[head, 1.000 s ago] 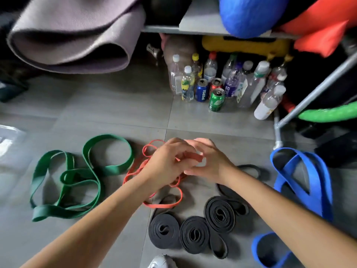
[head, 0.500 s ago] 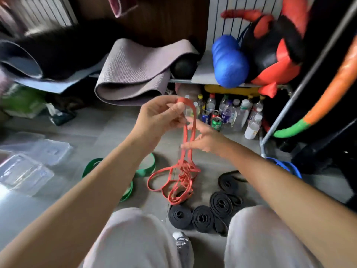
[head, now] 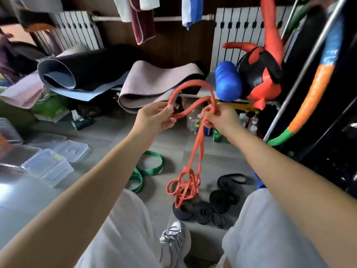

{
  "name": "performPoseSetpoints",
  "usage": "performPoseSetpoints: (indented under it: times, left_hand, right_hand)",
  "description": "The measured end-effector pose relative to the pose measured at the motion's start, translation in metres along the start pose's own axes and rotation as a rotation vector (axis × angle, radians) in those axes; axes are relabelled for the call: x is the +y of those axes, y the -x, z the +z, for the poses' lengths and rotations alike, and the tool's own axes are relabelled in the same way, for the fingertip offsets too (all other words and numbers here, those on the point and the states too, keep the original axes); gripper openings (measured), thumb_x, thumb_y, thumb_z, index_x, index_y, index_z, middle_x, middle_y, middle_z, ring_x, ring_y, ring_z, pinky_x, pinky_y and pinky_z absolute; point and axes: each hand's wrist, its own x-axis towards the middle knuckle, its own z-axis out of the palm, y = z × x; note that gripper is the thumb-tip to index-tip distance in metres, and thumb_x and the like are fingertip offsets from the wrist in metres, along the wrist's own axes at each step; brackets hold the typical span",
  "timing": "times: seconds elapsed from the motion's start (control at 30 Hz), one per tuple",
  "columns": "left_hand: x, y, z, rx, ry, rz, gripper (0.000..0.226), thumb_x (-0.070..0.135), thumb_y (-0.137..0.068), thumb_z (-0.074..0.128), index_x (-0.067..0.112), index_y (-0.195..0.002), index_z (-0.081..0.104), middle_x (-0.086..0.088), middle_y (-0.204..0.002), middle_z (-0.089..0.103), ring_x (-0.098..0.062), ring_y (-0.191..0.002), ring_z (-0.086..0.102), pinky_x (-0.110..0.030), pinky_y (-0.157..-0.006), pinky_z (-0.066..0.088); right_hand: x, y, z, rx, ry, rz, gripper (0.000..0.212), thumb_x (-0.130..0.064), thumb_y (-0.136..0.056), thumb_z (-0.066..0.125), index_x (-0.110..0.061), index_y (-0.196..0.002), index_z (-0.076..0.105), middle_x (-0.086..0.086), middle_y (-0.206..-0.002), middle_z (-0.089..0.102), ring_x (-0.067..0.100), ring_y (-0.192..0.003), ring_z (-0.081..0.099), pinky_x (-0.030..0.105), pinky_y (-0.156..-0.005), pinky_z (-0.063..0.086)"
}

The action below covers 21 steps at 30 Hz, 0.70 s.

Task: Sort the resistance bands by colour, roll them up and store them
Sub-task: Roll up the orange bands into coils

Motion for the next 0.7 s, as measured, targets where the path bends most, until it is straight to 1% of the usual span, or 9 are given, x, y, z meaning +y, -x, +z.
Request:
performPoseSetpoints:
  times: [0.13,0.2,0.27,0.3,0.33,0.4,0.47,0.6,0.7]
  left_hand:
    - [-0.001,0.0,0.009,0.037,0.017,-0.05,0.009,0.008,-0.093,0.054,0.008,-0.091,0.063,-0.008,-0.078,0.062,-0.011,-0.056,0.059,-0.018,-0.059,0.054]
    - [-0.011,-0.008,0.014,0.074,-0.013,-0.058,0.008,0.012,-0.093,0.055,0.016,-0.095,0.062,-0.002,-0.078,0.062,-0.013,-0.061,0.06,-0.022,-0.06,0.054]
    - [-0.037,-0.021,0.016,0.153,-0.175,-0.087,0.005,0.018,-0.091,0.059,0.022,-0.093,0.06,0.002,-0.078,0.06,-0.017,-0.068,0.061,-0.03,-0.065,0.052]
    - [-0.061,-0.028,0.016,0.17,-0.318,-0.15,0.011,0.022,-0.089,0.061,0.019,-0.1,0.059,0.001,-0.084,0.06,-0.021,-0.076,0.06,-0.033,-0.069,0.05]
    - [-0.087,-0.03,0.018,0.152,-0.484,-0.266,0.03,0.028,-0.087,0.063,0.013,-0.113,0.056,-0.002,-0.096,0.06,-0.023,-0.086,0.059,-0.034,-0.074,0.048]
    - [-0.143,-0.025,0.022,0.004,-0.826,-0.52,0.057,0.038,-0.082,0.066,0.003,-0.124,0.047,-0.008,-0.117,0.057,-0.026,-0.098,0.058,-0.029,-0.079,0.048]
    - [-0.199,-0.005,0.026,-0.144,-0.992,-0.657,0.061,0.039,-0.078,0.069,0.005,-0.123,0.047,-0.009,-0.122,0.057,-0.028,-0.108,0.058,-0.029,-0.087,0.048]
    - [-0.269,0.043,0.04,-0.308,-0.973,-0.741,0.053,0.03,-0.072,0.066,0.014,-0.12,0.051,-0.011,-0.113,0.064,-0.028,-0.105,0.061,-0.035,-0.086,0.052]
    - [-0.268,0.059,0.046,-0.393,-0.934,-0.767,0.048,0.02,-0.076,0.065,0.024,-0.121,0.046,-0.009,-0.11,0.06,-0.03,-0.101,0.062,-0.034,-0.082,0.053]
  right_hand:
    - [-0.035,-0.01,-0.012,0.027,-0.103,-0.097,0.014,-0.005,-0.083,0.067,-0.014,-0.076,0.06,0.004,-0.065,0.064,0.005,-0.049,0.061,0.017,-0.052,0.05]
    - [-0.033,-0.012,-0.013,0.021,-0.146,-0.083,0.013,-0.006,-0.085,0.065,-0.014,-0.076,0.06,0.003,-0.066,0.065,0.005,-0.05,0.062,0.018,-0.053,0.051]
    - [-0.028,-0.017,-0.012,0.034,-0.186,-0.062,0.015,-0.006,-0.088,0.061,-0.015,-0.076,0.06,0.002,-0.068,0.066,0.006,-0.052,0.062,0.021,-0.057,0.053]
    - [-0.027,-0.021,-0.011,0.051,-0.205,-0.058,0.017,-0.004,-0.088,0.059,-0.015,-0.075,0.06,0.001,-0.066,0.066,0.007,-0.053,0.062,0.025,-0.061,0.055]
    - [-0.028,-0.026,-0.012,0.072,-0.22,-0.061,0.019,-0.003,-0.089,0.058,-0.016,-0.075,0.06,-0.002,-0.062,0.065,0.008,-0.054,0.063,0.029,-0.063,0.056]
    - [-0.03,-0.033,-0.016,0.08,-0.213,-0.074,0.017,-0.004,-0.088,0.059,-0.015,-0.076,0.061,-0.004,-0.059,0.065,0.009,-0.054,0.063,0.029,-0.062,0.056]
    - [-0.031,-0.034,-0.023,0.038,-0.195,-0.086,0.012,-0.005,-0.087,0.062,-0.012,-0.078,0.061,-0.003,-0.059,0.066,0.008,-0.053,0.063,0.024,-0.057,0.054]
    - [0.003,-0.021,-0.034,-0.057,-0.099,0.042,0.017,0.0,-0.085,0.062,-0.012,-0.074,0.058,-0.004,-0.055,0.062,0.004,-0.046,0.06,0.016,-0.05,0.051]
    - [0.045,-0.001,-0.034,-0.141,0.055,0.148,0.008,0.0,-0.082,0.066,0.001,-0.089,0.062,0.004,-0.065,0.062,0.001,-0.046,0.059,0.017,-0.054,0.054]
